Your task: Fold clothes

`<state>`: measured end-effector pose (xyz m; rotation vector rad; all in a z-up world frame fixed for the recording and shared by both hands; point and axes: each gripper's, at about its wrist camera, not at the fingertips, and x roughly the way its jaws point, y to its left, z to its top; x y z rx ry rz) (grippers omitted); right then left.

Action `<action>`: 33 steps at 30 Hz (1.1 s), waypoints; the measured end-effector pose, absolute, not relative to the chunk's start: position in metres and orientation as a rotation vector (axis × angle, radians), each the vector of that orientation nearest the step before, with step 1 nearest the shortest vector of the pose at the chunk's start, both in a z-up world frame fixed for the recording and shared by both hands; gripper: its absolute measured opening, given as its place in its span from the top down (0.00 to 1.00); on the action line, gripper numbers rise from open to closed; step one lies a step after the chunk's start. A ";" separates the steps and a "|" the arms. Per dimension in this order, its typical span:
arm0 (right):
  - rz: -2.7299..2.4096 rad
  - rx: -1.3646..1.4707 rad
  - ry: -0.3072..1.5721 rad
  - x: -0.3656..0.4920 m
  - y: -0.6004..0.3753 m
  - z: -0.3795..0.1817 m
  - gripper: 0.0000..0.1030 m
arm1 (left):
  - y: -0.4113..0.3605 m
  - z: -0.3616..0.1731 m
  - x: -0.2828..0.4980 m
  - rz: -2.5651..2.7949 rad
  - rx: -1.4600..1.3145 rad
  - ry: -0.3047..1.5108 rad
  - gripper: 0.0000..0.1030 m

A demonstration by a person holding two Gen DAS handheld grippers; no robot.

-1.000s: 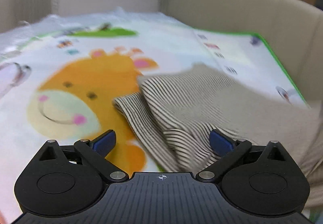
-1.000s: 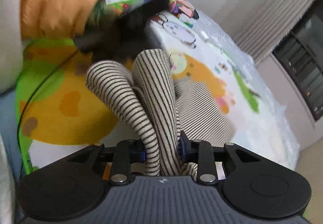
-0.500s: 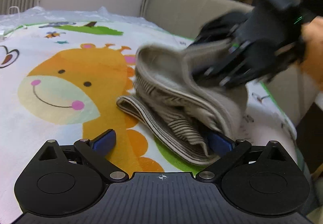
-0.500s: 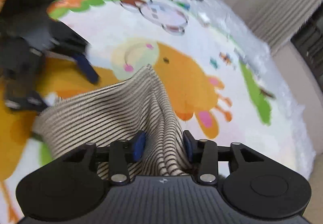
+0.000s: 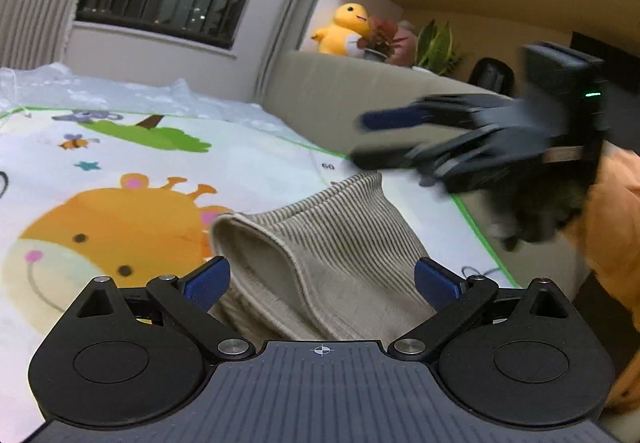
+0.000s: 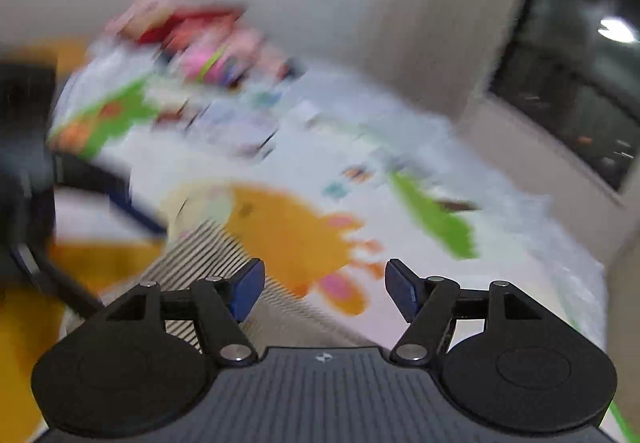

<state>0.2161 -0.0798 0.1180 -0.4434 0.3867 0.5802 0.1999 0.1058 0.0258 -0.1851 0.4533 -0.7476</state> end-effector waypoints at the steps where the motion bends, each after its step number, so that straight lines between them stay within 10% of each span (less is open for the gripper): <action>1: 0.556 -0.397 0.367 0.209 -0.090 0.122 0.34 | 0.102 0.024 0.203 -0.740 -0.187 0.454 0.02; 9: 0.455 -0.176 0.508 0.230 -0.119 0.077 0.66 | 0.104 -0.003 0.229 -0.537 -0.117 0.582 0.03; 20: 0.381 -0.137 0.586 0.267 -0.104 0.016 0.65 | 0.117 -0.001 0.220 -0.463 -0.086 0.624 0.03; 33: 0.433 -0.096 0.544 0.175 -0.107 0.014 0.36 | 0.111 0.025 0.206 -0.465 -0.081 0.531 0.05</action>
